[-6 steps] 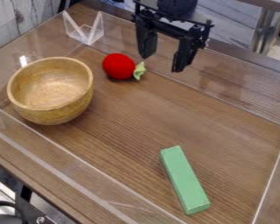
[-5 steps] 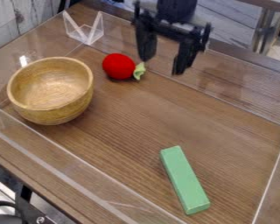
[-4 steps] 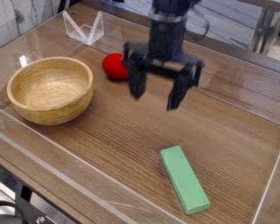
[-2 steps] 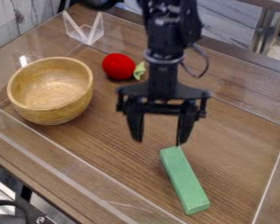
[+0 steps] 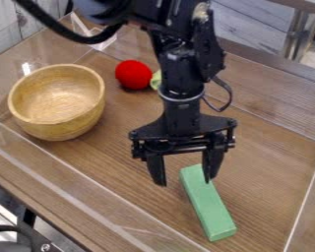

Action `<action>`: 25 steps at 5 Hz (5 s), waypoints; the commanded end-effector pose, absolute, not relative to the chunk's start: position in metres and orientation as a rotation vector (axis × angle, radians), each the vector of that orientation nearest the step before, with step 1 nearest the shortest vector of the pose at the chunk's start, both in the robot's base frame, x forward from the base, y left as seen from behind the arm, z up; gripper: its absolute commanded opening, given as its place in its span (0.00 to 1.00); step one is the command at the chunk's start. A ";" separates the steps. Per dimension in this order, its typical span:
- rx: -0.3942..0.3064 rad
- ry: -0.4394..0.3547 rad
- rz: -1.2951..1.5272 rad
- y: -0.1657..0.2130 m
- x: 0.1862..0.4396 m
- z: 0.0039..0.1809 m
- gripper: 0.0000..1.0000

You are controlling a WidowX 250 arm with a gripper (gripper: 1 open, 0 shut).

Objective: Put the green stick in the brown bowl

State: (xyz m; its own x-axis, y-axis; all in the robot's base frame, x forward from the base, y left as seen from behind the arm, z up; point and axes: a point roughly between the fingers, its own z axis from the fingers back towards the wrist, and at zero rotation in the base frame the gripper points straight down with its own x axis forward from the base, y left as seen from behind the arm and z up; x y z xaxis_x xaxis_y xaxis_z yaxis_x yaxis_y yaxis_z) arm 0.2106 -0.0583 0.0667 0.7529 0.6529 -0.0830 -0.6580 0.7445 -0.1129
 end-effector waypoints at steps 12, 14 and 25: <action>-0.156 -0.105 0.785 -0.051 0.237 0.051 1.00; -0.147 -0.119 0.751 -0.053 0.249 0.057 1.00; -0.242 -0.118 0.642 -0.018 0.245 0.099 0.00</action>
